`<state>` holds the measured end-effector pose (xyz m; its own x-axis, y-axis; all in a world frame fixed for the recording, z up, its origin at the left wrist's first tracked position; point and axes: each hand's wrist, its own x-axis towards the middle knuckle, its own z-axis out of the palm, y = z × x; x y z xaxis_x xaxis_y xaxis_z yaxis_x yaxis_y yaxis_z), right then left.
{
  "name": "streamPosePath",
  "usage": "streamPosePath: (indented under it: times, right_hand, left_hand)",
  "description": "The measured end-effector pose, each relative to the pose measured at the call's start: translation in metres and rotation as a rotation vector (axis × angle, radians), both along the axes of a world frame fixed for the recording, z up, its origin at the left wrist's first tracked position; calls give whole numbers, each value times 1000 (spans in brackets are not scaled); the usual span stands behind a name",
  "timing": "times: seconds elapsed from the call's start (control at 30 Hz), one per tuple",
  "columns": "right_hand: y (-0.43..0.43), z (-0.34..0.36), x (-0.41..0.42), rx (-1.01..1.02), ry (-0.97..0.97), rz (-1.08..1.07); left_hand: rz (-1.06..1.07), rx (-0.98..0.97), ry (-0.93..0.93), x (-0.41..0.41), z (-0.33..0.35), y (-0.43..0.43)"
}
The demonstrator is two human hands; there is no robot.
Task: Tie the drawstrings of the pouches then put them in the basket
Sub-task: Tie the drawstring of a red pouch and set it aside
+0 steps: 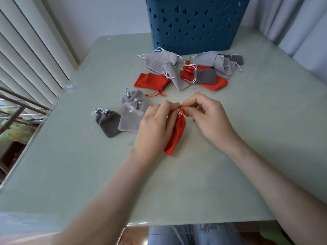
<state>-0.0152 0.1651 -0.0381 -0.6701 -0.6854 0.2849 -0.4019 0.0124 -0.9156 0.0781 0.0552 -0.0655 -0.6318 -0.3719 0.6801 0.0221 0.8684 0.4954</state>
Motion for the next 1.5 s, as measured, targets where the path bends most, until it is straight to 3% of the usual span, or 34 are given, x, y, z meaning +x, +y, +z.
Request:
streamPosePath:
  times: [0.13, 0.3, 0.47, 0.67, 0.93, 1.07, 1.2, 1.27, 1.4, 1.5]
  right_hand:
    - [-1, -2, 0, 13, 47, 1]
    - [-2, -3, 2, 23, 12, 7]
    - [-2, -5, 0, 34, -12, 5]
    - [-1, -6, -2, 9, -14, 37]
    - [-1, -1, 2, -56, -47, 70]
    - [-1, -1, 1, -68, -54, 72]
    - [-2, -2, 1, -76, -63, 82]
    - [-2, -3, -2, -83, -82, 65]
    - [-2, -7, -9, -70, -100, 21]
    - [-1, -8, -9, -38, -127, 29]
  left_hand:
    - [-64, 72, -28, 1, 4, 5]
    - [5, 91, -80, 0, 6, 8]
    - [45, -44, -18, -6, 0, 1]
    - [88, 130, 111, -6, 3, -3]
    - [205, -24, 157, -4, 6, 1]
    - [228, 7, 248, -2, 7, 0]
    - [172, -4, 125, -5, 5, -2]
    - [78, 100, 78, -5, 5, -3]
    - [-220, 629, 17, -3, 16, 2]
    - [-300, 838, 26, 0, 21, 4]
